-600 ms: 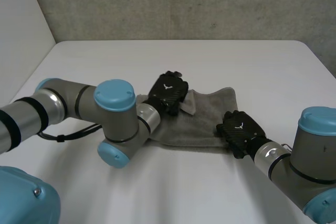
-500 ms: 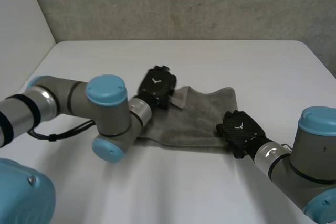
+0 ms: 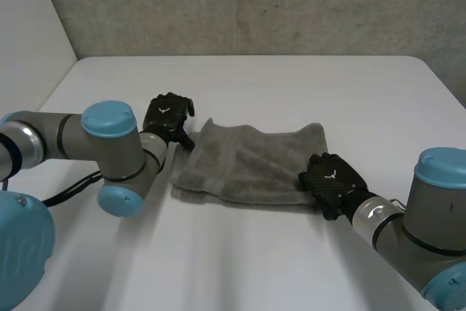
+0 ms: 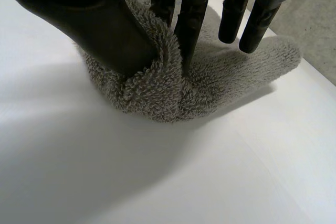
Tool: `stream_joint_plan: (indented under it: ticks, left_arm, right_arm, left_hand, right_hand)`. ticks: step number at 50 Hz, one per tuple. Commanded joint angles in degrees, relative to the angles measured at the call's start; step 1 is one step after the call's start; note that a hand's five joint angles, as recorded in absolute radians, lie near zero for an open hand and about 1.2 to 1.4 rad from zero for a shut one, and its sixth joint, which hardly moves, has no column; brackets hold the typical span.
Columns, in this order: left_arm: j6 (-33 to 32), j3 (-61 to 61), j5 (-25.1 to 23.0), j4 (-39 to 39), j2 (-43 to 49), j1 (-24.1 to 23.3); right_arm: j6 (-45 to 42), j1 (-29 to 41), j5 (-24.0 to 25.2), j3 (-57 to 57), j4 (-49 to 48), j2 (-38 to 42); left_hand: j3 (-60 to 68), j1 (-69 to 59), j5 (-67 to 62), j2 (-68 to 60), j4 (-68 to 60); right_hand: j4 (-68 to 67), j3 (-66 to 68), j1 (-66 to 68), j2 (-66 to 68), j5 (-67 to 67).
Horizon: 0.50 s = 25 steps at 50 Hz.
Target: Fold the towel.
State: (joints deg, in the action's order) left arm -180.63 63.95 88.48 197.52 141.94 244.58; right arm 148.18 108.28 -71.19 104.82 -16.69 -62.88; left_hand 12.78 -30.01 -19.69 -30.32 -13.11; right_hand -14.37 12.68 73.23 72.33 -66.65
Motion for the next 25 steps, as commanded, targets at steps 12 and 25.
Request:
stream_joint_plan:
  ticks: [12, 25]
  left_arm:
    - [0.4, 13.5, -0.2, -0.6, -16.1, 0.0]
    - [2.6, 28.7, -0.9, -0.8, -29.1, -0.5]
  right_arm:
    - [0.1, -0.5, -0.3, 0.2, 3.0, -5.2]
    - [0.0, -1.8, -0.7, 2.8, 6.1, -7.0]
  left_hand:
    - [-2.8, 12.6, 12.2, 12.9, 3.1]
    - [-2.8, 12.7, 12.4, 13.0, 3.1]
  right_hand:
    - [4.4, -2.7, 1.5, 2.3, 2.0]
    - [4.4, -2.7, -18.0, -17.1, 21.5]
